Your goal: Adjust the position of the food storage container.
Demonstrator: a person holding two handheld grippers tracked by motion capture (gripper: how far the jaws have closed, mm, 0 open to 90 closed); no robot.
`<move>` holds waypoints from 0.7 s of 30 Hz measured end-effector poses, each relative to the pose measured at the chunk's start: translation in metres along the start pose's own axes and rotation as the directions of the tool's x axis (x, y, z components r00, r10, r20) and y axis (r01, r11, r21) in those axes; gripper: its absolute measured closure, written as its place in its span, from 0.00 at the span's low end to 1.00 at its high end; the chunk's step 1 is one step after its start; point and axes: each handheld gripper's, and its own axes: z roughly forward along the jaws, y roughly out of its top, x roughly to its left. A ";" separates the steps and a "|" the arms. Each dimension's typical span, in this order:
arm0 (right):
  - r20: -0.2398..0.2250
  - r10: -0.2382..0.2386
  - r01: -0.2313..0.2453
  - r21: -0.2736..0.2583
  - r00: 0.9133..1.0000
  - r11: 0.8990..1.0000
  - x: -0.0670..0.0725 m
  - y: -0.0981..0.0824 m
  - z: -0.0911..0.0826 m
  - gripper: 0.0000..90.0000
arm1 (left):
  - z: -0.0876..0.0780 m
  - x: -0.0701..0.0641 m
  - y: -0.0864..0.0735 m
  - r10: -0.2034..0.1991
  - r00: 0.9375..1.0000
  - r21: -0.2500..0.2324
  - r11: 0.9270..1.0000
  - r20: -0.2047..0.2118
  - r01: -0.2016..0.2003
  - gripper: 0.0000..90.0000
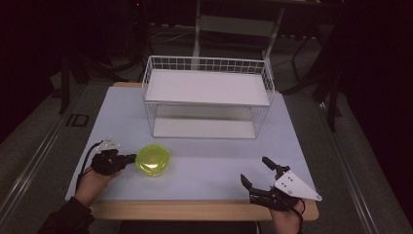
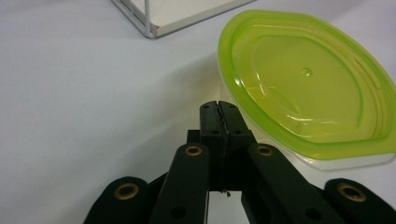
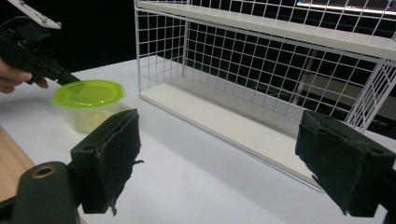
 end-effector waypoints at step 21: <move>-0.009 0.008 -0.008 0.008 1.000 1.000 -0.001 0.000 0.001 0.15 | 0.024 -0.015 0.008 0.024 0.995 0.047 0.998 0.098 -0.028 1.00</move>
